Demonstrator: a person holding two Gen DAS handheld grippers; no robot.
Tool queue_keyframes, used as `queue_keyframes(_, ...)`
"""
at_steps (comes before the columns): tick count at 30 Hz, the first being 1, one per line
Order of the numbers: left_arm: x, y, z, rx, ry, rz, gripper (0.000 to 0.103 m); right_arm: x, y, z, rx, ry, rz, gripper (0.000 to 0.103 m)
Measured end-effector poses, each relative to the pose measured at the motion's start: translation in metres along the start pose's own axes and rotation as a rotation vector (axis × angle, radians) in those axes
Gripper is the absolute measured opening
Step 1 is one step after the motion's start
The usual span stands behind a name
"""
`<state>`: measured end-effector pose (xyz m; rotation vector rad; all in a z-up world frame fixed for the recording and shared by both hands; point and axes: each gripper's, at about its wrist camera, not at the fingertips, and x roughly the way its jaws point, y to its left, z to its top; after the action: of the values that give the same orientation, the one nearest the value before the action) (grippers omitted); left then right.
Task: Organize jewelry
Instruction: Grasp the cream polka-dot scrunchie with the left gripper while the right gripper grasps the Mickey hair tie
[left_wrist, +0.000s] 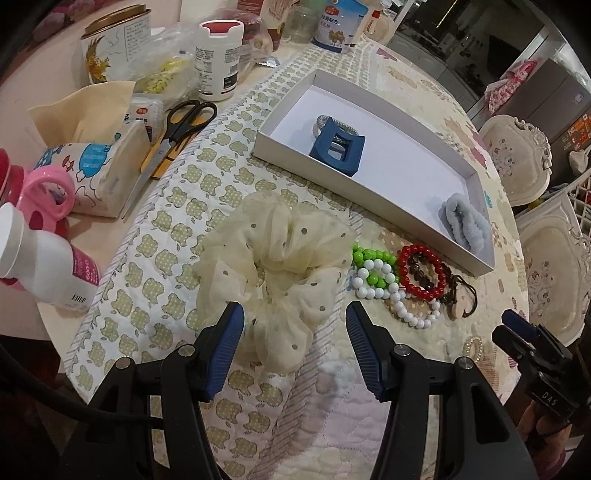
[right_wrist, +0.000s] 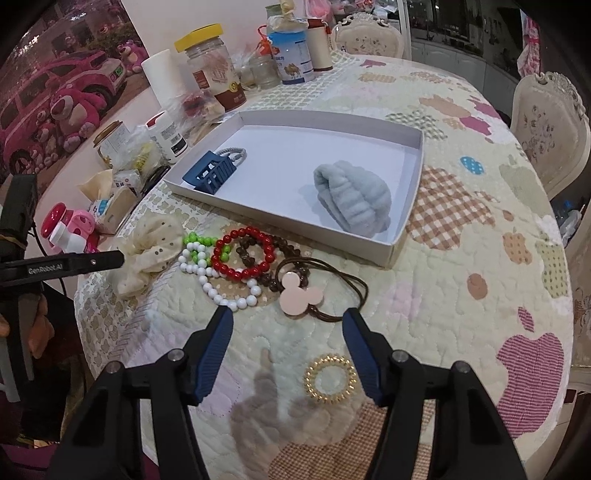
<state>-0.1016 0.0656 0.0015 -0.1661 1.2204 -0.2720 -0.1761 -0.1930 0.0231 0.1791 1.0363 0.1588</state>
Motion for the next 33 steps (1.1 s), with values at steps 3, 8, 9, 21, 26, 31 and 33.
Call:
queue_keyframes(3, 0.005, 0.001, 0.002, 0.003, 0.006, 0.006, 0.048, 0.004, 0.001, 0.005, -0.002, -0.002, 0.000, 0.060)
queue_keyframes(8, 0.012, 0.005, 0.005, -0.004, 0.019, 0.012, 0.048, 0.013, 0.000, 0.011, 0.003, 0.002, 0.003, 0.054)
queue_keyframes(9, 0.013, 0.006, 0.005, -0.003, 0.021, 0.013, 0.048, 0.016, -0.002, 0.012, 0.004, 0.007, -0.005, 0.053)
queue_keyframes(21, 0.029, 0.004, 0.006, 0.014, 0.049, 0.023, 0.050, 0.040, -0.006, 0.004, -0.043, 0.060, 0.018, 0.053)
queue_keyframes(26, 0.035, -0.001, 0.005, 0.040, 0.057, 0.041, 0.052, 0.059, -0.008, 0.004, -0.050, 0.082, -0.002, 0.052)
queue_keyframes(31, 0.035, -0.001, 0.004, 0.049, 0.049, 0.045, 0.052, 0.060, -0.013, 0.003, -0.035, 0.066, 0.002, 0.037)
queue_keyframes(33, 0.034, 0.000, 0.003, 0.050, 0.031, 0.047, 0.044, 0.058, -0.013, 0.002, -0.042, 0.059, -0.003, 0.037)
